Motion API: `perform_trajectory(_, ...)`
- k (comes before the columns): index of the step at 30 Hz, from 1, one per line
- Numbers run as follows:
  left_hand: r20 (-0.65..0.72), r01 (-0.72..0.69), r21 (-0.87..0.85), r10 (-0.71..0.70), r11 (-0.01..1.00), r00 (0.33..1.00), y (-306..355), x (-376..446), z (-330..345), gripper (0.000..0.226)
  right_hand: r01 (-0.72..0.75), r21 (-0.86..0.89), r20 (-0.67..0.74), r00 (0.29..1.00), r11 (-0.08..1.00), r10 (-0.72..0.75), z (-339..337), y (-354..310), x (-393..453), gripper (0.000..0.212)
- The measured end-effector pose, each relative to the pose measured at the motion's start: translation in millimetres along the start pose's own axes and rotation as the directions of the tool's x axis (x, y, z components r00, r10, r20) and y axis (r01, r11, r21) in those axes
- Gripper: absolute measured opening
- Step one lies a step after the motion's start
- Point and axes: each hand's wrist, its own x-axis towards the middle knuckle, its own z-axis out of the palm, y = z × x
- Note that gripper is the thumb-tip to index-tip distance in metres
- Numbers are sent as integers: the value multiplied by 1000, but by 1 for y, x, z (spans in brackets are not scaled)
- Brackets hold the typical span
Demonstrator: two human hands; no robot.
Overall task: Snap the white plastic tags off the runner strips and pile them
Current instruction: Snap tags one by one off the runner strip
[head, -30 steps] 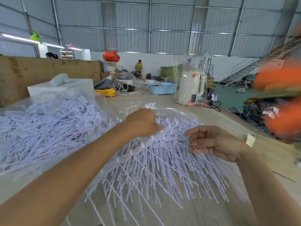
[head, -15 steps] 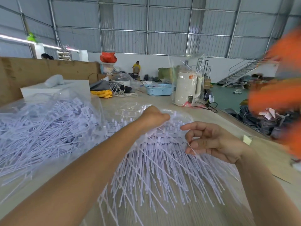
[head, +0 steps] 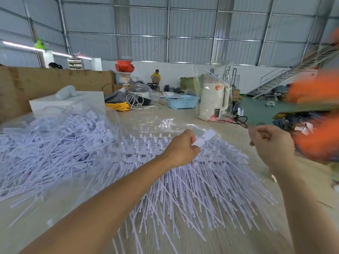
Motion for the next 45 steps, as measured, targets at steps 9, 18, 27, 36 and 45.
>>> perform_trajectory(9,38,-135,133,131,982,991,10,-13,16,16,161,2,367,918,987,-150,47,-26,-40,49)
perform_trajectory(18,-144,-169,269,213,948,966,17,-24,21,38,118,148,248,957,982,-153,48,-30,-38,28)
perform_trajectory(27,-11,-317,658,430,683,903,27,-27,22,25,258,61,232,936,964,-265,49,-26,-36,41)
perform_trajectory(36,49,-377,237,376,896,925,12,-26,22,35,268,287,207,920,920,-332,48,-26,-38,44)
perform_trajectory(45,28,-231,-142,237,963,971,5,-27,8,36,65,623,65,989,779,-134,8,-36,-19,36)
